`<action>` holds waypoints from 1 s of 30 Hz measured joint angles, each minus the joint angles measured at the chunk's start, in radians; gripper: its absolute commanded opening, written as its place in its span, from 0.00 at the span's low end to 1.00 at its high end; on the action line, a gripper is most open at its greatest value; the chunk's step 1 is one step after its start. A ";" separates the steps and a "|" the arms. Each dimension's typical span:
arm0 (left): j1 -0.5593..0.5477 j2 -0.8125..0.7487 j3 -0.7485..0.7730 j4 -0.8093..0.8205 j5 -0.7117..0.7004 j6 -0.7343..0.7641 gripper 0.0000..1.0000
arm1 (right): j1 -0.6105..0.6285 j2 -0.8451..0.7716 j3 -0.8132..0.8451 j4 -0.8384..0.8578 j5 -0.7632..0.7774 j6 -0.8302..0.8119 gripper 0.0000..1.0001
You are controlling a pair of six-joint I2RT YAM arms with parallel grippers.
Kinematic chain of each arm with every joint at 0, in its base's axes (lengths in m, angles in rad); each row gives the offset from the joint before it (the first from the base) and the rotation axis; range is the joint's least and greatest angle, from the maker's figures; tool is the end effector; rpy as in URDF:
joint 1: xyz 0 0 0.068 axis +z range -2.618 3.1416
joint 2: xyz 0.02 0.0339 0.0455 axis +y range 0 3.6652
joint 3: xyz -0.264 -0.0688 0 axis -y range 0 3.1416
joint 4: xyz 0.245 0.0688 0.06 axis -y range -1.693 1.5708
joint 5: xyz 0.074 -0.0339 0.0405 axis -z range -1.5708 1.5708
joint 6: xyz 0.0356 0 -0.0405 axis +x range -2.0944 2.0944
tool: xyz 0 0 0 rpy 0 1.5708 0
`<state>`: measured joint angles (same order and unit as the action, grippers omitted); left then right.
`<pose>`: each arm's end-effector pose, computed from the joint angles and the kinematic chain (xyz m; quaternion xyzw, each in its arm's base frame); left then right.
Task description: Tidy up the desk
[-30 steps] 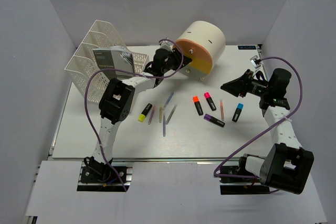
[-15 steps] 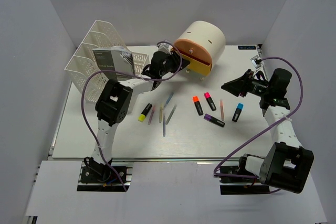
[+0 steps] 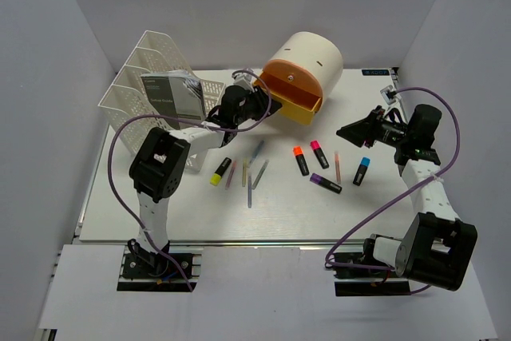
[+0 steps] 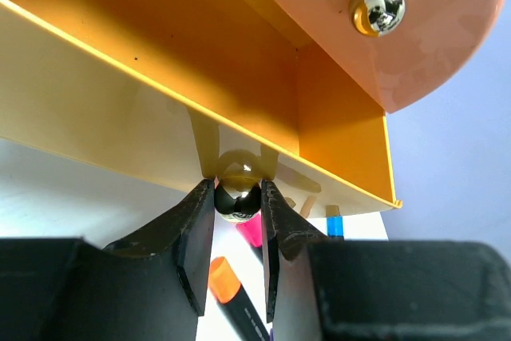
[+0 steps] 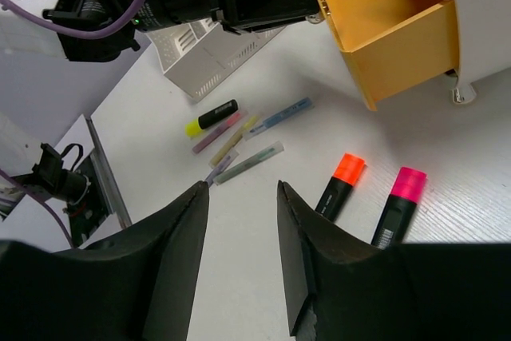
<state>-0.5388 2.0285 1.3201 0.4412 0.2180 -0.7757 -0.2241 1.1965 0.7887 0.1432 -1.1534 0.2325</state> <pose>0.3966 -0.2460 0.2078 -0.0279 0.7925 -0.4369 0.4246 0.2583 -0.0255 0.2940 -0.1721 0.7235 0.4352 0.5075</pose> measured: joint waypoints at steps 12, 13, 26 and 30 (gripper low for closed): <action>0.000 -0.015 -0.008 -0.095 0.003 0.040 0.77 | 0.027 0.013 0.004 -0.134 0.073 -0.164 0.63; 0.000 -0.021 -0.008 -0.110 0.003 0.048 0.78 | 0.034 0.016 0.008 -0.153 0.082 -0.183 0.63; 0.000 -0.408 -0.116 -0.315 -0.052 0.200 0.71 | 0.157 0.056 0.066 -0.307 0.266 -0.423 0.53; 0.000 -0.566 -0.204 -0.389 -0.057 0.265 0.50 | 0.231 0.076 0.094 -0.383 0.348 -0.539 0.50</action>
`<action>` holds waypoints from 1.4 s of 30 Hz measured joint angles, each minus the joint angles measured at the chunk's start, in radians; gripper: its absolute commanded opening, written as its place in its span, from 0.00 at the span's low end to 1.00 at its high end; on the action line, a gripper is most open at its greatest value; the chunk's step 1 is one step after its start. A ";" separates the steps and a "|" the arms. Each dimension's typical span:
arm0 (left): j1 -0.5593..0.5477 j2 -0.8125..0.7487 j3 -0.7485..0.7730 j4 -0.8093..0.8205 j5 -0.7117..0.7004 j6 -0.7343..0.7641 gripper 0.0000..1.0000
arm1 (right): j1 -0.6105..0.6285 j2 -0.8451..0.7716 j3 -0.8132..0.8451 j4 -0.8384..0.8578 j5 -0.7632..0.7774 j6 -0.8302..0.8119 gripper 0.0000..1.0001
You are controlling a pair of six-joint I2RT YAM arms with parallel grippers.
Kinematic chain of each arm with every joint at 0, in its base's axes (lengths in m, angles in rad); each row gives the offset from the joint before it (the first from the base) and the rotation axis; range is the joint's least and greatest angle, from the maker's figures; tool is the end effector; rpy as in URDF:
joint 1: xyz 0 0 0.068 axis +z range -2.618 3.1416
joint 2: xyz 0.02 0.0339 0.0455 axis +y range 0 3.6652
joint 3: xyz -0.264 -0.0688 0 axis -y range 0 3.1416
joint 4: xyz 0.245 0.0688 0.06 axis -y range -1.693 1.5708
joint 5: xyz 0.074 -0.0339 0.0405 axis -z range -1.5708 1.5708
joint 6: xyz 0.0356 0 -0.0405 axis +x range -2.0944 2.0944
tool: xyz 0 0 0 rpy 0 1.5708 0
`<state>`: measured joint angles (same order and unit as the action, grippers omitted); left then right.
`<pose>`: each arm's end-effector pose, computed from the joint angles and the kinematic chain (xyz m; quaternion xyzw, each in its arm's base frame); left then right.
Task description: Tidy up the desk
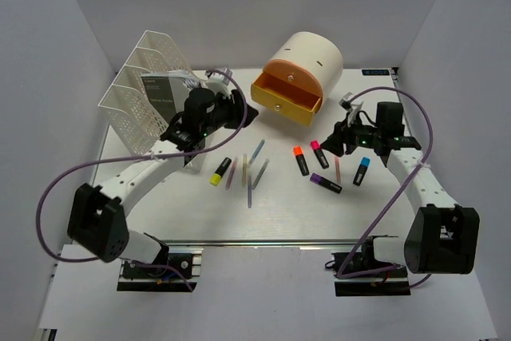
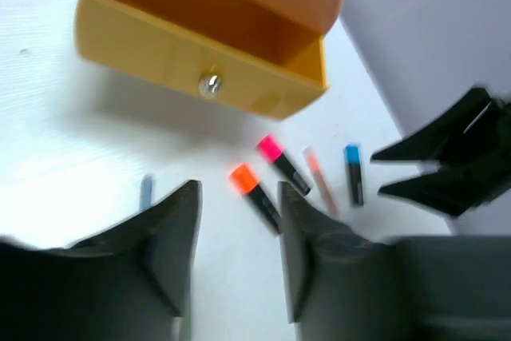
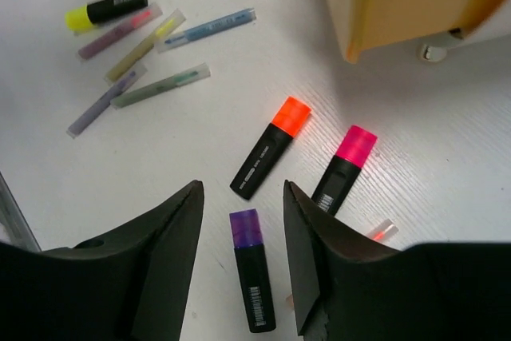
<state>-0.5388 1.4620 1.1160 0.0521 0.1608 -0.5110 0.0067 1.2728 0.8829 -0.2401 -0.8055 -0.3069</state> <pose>0.2946 -0.1827 0.3177 0.0590 0.7997 -0.3535 0.4817 0.2714 0.0275 0.2701 -0.3035 0.7823 0.2831 0.4645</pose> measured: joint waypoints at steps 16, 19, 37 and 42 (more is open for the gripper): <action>-0.006 -0.381 -0.272 -0.176 -0.076 0.319 0.78 | 0.266 0.075 -0.033 -0.182 0.400 -0.333 0.71; -0.006 -0.388 -0.272 -0.189 -0.094 0.341 0.78 | 0.278 0.080 -0.049 -0.183 0.463 -0.337 0.72; -0.005 -0.422 -0.272 -0.203 -0.128 0.382 0.80 | 0.303 0.193 -0.098 -0.179 0.584 -0.359 0.67; -0.005 -0.420 -0.272 -0.207 -0.132 0.385 0.80 | 0.303 0.219 -0.113 -0.173 0.587 -0.361 0.63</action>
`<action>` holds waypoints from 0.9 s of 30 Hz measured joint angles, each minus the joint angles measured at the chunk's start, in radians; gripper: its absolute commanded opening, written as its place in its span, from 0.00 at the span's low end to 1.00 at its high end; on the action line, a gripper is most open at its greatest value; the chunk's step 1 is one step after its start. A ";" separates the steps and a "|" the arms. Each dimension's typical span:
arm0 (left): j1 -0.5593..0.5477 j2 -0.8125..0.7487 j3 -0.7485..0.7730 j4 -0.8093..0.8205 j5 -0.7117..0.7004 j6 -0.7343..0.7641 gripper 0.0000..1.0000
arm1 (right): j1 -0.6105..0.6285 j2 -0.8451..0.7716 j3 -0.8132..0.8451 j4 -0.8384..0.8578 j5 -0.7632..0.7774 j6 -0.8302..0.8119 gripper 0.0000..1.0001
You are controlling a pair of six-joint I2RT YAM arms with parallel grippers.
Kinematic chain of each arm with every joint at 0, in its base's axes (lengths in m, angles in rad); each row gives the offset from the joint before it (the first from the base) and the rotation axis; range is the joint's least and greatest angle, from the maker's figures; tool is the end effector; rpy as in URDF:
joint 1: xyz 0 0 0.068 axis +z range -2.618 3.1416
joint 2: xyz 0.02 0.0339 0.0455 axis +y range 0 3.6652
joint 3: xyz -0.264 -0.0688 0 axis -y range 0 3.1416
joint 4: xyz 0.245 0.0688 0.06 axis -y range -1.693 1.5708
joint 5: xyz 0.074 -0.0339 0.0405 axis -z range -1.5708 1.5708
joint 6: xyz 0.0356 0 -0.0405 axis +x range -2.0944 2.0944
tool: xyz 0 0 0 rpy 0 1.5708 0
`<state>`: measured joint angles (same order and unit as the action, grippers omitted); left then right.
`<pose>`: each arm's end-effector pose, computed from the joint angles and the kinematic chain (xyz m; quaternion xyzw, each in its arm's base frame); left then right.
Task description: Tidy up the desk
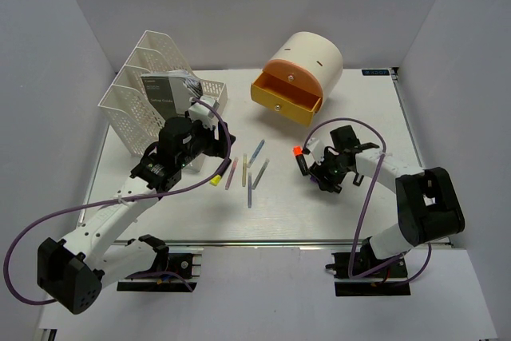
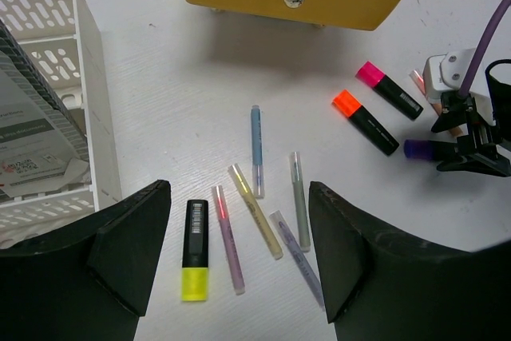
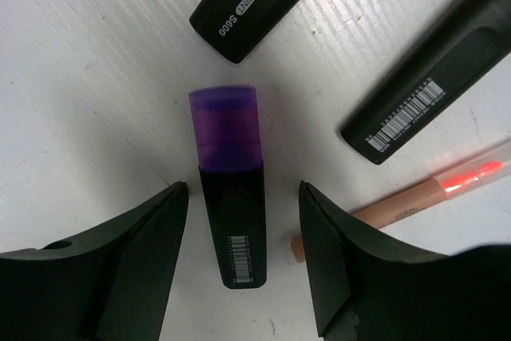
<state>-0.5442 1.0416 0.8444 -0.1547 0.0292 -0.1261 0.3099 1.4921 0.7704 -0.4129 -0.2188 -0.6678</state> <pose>0.2062 -0.1260 0.3145 0.1783 0.8003 -0.1996 0.5366 0.2536 0.0893 0.1613 -0.4766 0.8457 0.0666 0.2306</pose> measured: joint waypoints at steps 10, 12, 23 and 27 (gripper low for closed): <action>0.000 0.000 0.000 -0.003 -0.005 0.006 0.80 | 0.007 -0.003 -0.015 0.035 -0.003 -0.017 0.28; 0.000 0.001 0.000 -0.003 -0.005 0.006 0.80 | 0.008 -0.006 -0.019 0.046 0.002 -0.019 0.21; 0.000 0.013 0.000 -0.003 -0.004 0.006 0.81 | 0.006 -0.048 0.030 -0.146 -0.092 -0.104 0.00; 0.000 0.023 0.000 -0.002 -0.004 0.006 0.81 | 0.006 -0.067 0.185 -0.273 -0.183 -0.138 0.00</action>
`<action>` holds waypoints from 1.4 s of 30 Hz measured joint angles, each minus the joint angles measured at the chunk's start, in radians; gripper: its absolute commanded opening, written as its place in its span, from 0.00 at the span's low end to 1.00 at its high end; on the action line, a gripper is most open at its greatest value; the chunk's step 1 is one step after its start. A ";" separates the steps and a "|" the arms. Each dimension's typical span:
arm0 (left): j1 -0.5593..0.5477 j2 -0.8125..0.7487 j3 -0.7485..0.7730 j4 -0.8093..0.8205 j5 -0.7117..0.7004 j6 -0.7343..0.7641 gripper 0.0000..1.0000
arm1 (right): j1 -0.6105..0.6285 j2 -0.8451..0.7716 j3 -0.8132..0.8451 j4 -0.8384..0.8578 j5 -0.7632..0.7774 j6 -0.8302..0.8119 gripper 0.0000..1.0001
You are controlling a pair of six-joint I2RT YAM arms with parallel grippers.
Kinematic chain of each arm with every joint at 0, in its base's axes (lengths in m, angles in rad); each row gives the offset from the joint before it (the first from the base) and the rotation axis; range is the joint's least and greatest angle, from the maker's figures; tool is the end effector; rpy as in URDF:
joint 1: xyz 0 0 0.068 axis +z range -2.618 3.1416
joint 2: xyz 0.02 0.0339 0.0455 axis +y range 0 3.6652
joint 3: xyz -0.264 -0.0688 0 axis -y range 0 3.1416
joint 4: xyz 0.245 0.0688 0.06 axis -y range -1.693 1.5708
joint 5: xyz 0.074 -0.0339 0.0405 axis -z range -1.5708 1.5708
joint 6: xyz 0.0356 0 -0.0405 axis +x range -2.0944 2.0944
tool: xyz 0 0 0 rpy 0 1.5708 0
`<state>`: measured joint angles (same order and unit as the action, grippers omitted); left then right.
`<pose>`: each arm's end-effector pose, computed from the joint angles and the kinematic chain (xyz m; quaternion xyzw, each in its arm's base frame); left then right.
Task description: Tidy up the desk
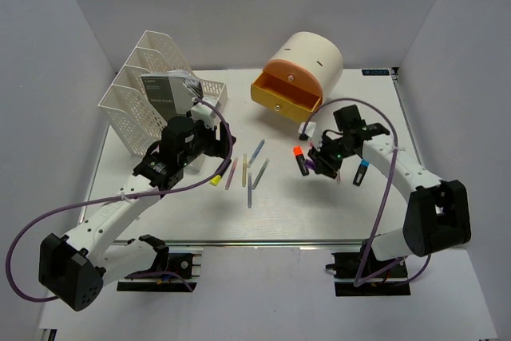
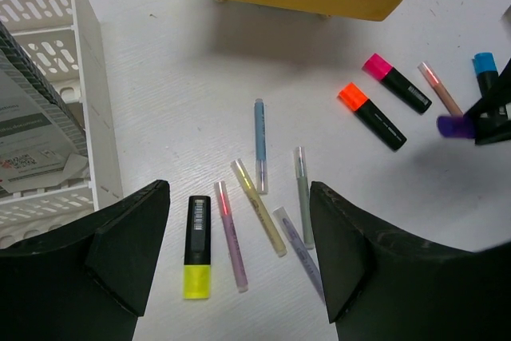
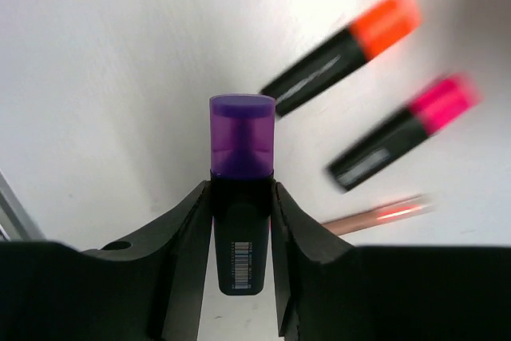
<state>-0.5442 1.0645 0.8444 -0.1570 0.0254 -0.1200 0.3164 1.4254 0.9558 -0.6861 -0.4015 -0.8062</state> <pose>0.2100 -0.1282 0.3091 0.1811 0.8070 -0.1932 0.5279 0.2527 0.0974 0.2196 -0.5452 0.7899 0.1403 0.2432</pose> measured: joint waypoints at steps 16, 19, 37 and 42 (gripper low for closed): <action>0.000 0.084 0.000 -0.008 -0.027 0.019 0.81 | 0.013 0.114 0.568 0.161 -0.130 0.094 0.00; 0.000 0.102 0.000 -0.018 -0.042 0.026 0.81 | 0.018 0.171 0.589 0.257 -0.121 0.132 0.00; 0.000 0.142 0.000 -0.027 -0.064 0.045 0.81 | 0.018 0.406 0.654 0.427 0.001 0.204 0.49; 0.000 0.144 0.000 -0.029 -0.063 0.045 0.81 | 0.018 0.405 0.660 0.426 0.000 0.231 0.50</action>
<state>-0.5442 1.2083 0.8444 -0.1856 -0.0380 -0.0746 0.3340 1.8305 1.6157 -0.2596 -0.4015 -0.5755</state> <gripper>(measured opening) 0.810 0.503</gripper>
